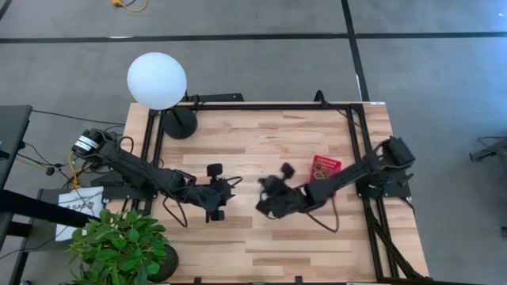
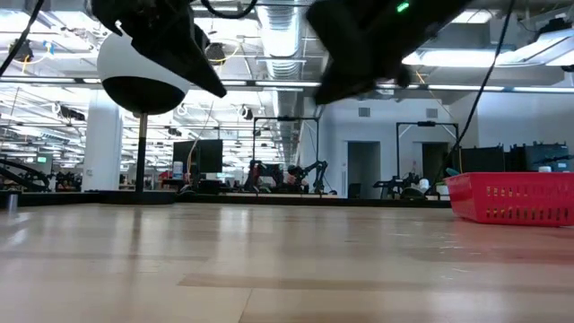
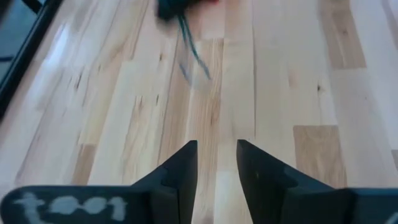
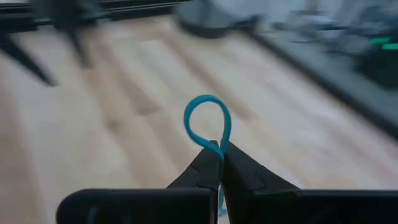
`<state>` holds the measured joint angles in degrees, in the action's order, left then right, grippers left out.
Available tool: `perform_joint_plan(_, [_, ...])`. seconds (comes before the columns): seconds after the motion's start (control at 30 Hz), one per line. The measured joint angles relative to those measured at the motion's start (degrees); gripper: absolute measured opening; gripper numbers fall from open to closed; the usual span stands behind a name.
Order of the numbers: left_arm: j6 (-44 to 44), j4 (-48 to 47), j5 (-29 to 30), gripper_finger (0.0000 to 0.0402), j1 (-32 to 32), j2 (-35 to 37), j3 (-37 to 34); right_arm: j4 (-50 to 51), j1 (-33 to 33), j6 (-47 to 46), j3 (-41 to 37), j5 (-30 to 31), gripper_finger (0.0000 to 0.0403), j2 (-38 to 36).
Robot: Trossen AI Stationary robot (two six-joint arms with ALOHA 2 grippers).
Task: Pick and place rubber bands into bin
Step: Put the blue rubber band into the basket
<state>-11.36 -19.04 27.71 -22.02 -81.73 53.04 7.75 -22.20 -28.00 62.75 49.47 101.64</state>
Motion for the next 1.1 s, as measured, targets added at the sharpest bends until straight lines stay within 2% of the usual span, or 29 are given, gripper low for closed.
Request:
perform_joint_plan(0.17, [-2.79,-1.99,0.00,0.0103,0.00,0.00,0.00,27.48,-5.65,-17.27,0.54,13.12,0.0001,-7.19])
perform_joint_plan(0.27, [-2.77,-2.08,0.00,0.0103,0.00,0.00,0.00,44.25,-8.53,-28.01,0.55,14.97,0.0000,-11.07])
perform_joint_plan(0.37, [-2.77,-2.08,0.00,0.0103,0.00,-0.01,0.00,59.20,-9.73,-43.80,0.56,12.23,0.0000,-13.15])
perform_joint_plan(0.5, [-2.77,-2.08,-0.01,0.0103,0.00,0.00,0.00,72.63,-9.10,-59.31,-0.26,-1.06,0.0000,-13.96])
perform_joint_plan(0.6, [-2.75,-2.06,-0.01,0.0103,0.00,0.00,0.00,74.89,-8.34,-63.79,-3.80,-6.70,0.0000,-13.98])
perform_joint_plan(0.77, [-2.73,-2.08,-0.02,0.0103,0.00,0.00,0.00,72.04,-6.82,-65.35,-10.57,-8.26,0.0008,-13.93])
perform_joint_plan(0.93, [-2.14,-2.06,-0.02,0.0103,0.00,0.00,0.00,68.04,-5.66,-61.50,-11.63,-13.50,0.0055,-13.91])
perform_joint_plan(1.1, [-1.90,-2.06,0.00,0.0103,0.00,0.00,0.00,66.53,-4.64,-60.21,-11.63,-13.97,0.0102,-13.91])
